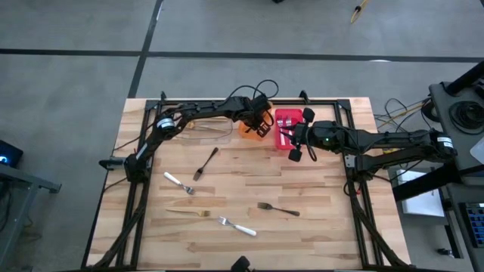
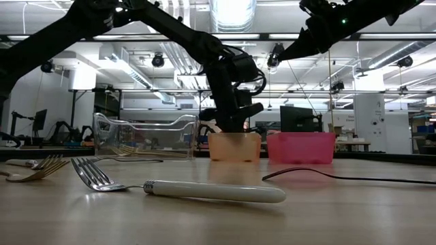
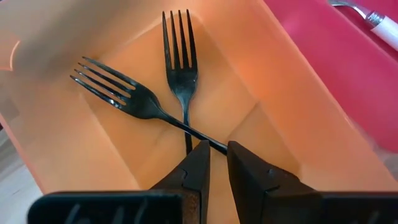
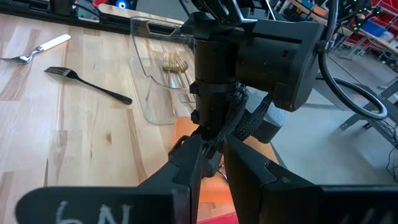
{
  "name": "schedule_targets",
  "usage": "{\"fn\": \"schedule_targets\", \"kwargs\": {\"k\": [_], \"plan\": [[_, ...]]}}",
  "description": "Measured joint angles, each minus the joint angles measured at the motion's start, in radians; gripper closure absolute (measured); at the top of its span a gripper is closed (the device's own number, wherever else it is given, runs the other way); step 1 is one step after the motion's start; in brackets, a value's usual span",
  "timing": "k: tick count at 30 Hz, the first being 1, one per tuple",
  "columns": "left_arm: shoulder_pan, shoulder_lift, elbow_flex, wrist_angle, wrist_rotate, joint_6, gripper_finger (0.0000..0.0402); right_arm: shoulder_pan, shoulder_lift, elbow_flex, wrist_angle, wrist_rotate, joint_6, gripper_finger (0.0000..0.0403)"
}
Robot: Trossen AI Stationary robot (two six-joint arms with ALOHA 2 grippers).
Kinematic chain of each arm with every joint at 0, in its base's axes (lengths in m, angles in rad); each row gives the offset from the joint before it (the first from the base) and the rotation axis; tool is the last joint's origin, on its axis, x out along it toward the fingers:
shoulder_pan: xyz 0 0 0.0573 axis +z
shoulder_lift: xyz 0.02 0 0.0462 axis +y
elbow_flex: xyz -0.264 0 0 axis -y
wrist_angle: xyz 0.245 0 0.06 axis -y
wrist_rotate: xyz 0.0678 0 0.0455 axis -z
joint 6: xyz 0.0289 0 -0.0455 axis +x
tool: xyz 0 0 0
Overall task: Sort silverware by color (type)
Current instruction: Put the black fork into the orange bin
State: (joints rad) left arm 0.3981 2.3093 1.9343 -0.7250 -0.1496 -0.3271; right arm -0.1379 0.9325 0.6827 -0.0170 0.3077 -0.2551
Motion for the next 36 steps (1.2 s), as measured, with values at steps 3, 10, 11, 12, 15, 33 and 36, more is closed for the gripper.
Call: {"fn": "schedule_targets", "kwargs": {"k": [3, 10, 11, 12, 15, 33, 36], "plan": [[0.0, 0.0, 0.0, 0.0, 0.001, 0.0, 0.0359, 0.0, 0.0, 0.0, 0.0, 0.0, 0.008, 0.0344], [0.0, 0.0, 0.037, -0.083, 0.002, 0.332, 0.0338, 0.0, 0.0, 0.0, -0.001, 0.0, 0.031, 0.0344], [0.0, -0.001, 0.051, -0.098, 0.003, 0.387, 0.0336, 0.0, 0.0, 0.0, -0.001, 0.003, 0.035, 0.0344], [0.002, -0.002, 0.064, -0.111, 0.011, 0.456, 0.0335, 0.0, 0.0, 0.0, -0.002, 0.009, 0.038, 0.0344], [0.004, -0.002, 0.095, -0.178, 0.063, 0.725, 0.0333, 0.0, 0.0, 0.0, -0.001, 0.009, 0.046, 0.0344], [0.043, -0.003, 0.065, -0.057, 0.248, 1.319, 0.0318, 0.0, 0.0, 0.023, 0.052, 0.008, -0.025, 0.0344], [0.054, -0.003, 0.038, -0.039, 0.265, 1.344, 0.0297, 0.0, 0.0, 0.023, 0.052, 0.008, -0.027, 0.0344]]}}
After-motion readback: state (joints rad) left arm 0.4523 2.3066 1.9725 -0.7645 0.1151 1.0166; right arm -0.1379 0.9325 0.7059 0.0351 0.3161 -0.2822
